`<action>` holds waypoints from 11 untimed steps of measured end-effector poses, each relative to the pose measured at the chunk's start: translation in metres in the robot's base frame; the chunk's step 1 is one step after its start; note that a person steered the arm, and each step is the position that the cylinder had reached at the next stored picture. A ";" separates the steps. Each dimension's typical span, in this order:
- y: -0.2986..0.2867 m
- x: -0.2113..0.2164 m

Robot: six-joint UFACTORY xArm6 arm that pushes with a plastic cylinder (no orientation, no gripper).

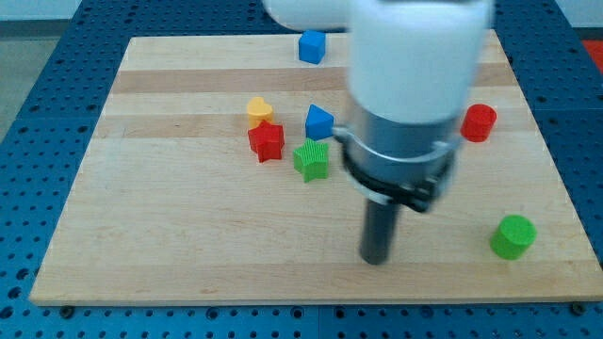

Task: Push the green circle a bit up

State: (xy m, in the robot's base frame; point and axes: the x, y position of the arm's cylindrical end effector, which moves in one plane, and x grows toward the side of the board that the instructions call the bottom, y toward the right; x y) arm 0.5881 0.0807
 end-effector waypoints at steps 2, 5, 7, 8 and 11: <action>0.100 0.015; 0.126 0.006; 0.136 -0.005; 0.140 -0.008; 0.156 -0.032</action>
